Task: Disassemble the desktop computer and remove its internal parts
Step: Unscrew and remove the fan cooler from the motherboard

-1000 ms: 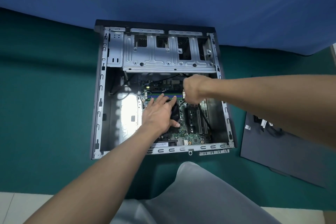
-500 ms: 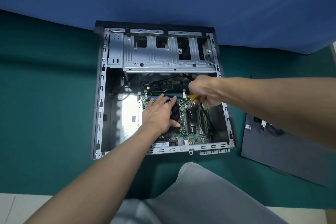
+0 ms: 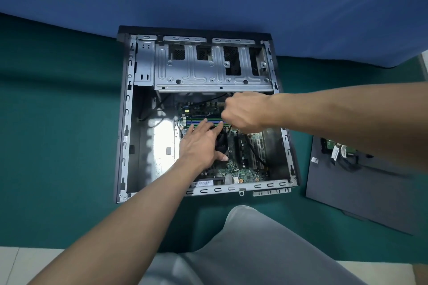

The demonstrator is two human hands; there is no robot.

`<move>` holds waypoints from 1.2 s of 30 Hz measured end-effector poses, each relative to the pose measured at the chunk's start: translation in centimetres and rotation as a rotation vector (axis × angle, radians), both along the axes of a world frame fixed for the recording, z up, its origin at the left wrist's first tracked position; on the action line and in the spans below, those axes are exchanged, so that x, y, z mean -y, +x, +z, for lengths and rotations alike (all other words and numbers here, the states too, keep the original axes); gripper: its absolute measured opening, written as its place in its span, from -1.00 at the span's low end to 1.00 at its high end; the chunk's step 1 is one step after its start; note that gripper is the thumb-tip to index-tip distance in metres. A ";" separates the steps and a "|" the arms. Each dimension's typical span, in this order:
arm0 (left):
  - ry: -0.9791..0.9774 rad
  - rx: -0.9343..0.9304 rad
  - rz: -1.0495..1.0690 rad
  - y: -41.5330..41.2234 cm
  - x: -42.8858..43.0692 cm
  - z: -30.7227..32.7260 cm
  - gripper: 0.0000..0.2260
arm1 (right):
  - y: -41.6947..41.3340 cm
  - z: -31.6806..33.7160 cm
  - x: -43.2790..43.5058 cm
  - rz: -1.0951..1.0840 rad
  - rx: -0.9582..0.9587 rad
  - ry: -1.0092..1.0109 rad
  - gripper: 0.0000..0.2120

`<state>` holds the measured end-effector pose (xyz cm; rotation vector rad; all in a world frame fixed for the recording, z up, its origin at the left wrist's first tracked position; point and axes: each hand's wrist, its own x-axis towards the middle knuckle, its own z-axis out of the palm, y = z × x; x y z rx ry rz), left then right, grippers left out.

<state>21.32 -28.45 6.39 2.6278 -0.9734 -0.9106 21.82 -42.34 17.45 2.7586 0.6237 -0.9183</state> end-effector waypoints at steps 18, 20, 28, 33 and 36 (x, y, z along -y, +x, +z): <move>0.000 -0.009 0.007 0.0 0.0 -0.3 -0.10 | -0.5 0.7 -0.3 0.167 -0.017 -0.241 -0.82; -0.006 -0.003 0.009 0.0 0.0 -0.3 -0.12 | -0.1 0.6 -0.6 0.301 -0.019 -0.250 -0.83; -0.011 -0.019 0.017 0.1 -0.1 -0.2 -0.10 | 0.3 -0.6 -0.3 -1.432 -0.292 0.343 -0.73; -0.011 0.000 0.008 0.0 -0.1 -0.2 -0.11 | -0.7 0.0 -0.7 -0.781 -0.226 0.005 -0.83; -0.003 -0.004 0.000 -0.1 0.0 0.0 -0.13 | -1.7 0.4 -1.0 -0.106 -0.016 -0.194 -0.77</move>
